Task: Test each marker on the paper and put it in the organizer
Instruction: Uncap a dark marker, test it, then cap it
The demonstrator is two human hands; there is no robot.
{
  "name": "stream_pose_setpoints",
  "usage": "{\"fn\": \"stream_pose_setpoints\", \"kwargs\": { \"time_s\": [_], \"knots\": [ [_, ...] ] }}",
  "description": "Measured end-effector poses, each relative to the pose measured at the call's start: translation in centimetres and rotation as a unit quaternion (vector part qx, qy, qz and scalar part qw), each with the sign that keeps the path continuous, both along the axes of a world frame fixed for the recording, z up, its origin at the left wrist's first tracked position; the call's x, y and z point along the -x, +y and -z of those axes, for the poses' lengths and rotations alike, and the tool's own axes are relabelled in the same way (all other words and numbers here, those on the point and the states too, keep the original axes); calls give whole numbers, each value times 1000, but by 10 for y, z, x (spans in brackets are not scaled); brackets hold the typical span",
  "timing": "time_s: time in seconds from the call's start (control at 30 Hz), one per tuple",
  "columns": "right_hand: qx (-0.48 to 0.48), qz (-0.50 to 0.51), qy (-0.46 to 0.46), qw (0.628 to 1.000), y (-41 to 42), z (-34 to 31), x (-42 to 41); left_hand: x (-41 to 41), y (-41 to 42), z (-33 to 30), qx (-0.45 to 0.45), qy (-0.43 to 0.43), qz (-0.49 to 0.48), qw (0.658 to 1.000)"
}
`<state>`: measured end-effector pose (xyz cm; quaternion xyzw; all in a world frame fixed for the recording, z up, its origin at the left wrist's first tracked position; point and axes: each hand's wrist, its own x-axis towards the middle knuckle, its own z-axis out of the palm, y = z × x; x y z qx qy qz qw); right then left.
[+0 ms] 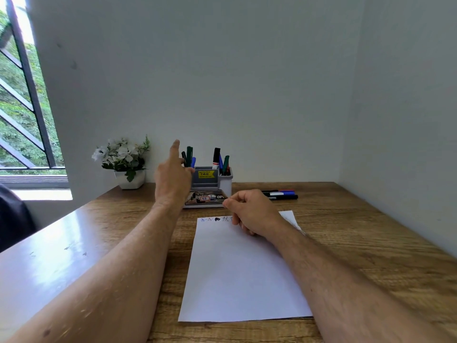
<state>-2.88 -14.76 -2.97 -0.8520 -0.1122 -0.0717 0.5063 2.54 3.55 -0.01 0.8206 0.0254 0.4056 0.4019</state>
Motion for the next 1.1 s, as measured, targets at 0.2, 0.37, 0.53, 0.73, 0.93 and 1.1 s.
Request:
{"fn": "stream_pose_setpoints", "kwargs": {
  "time_s": [0.2,0.37,0.53,0.73,0.93,1.1],
  "knots": [
    [6,2,-2,1000,0,-1,2,2,1,-2,2,12,-4,1000],
    [12,3,0,1000,0,-2,4,9,-3,-2,13,1,6,1000],
    [164,112,-51,979,-15,-9,7,19,-14,-5,-159,-99,13,982],
    [245,159,34,956,-26,-15,13,24,-67,-10,-324,-100,188,922],
    [247,160,35,955,-24,-13,14,-7,-102,1,-407,122,221,878],
    [280,134,44,950,-21,-12,7,-35,-120,5,-398,241,220,858]
  ]
}}
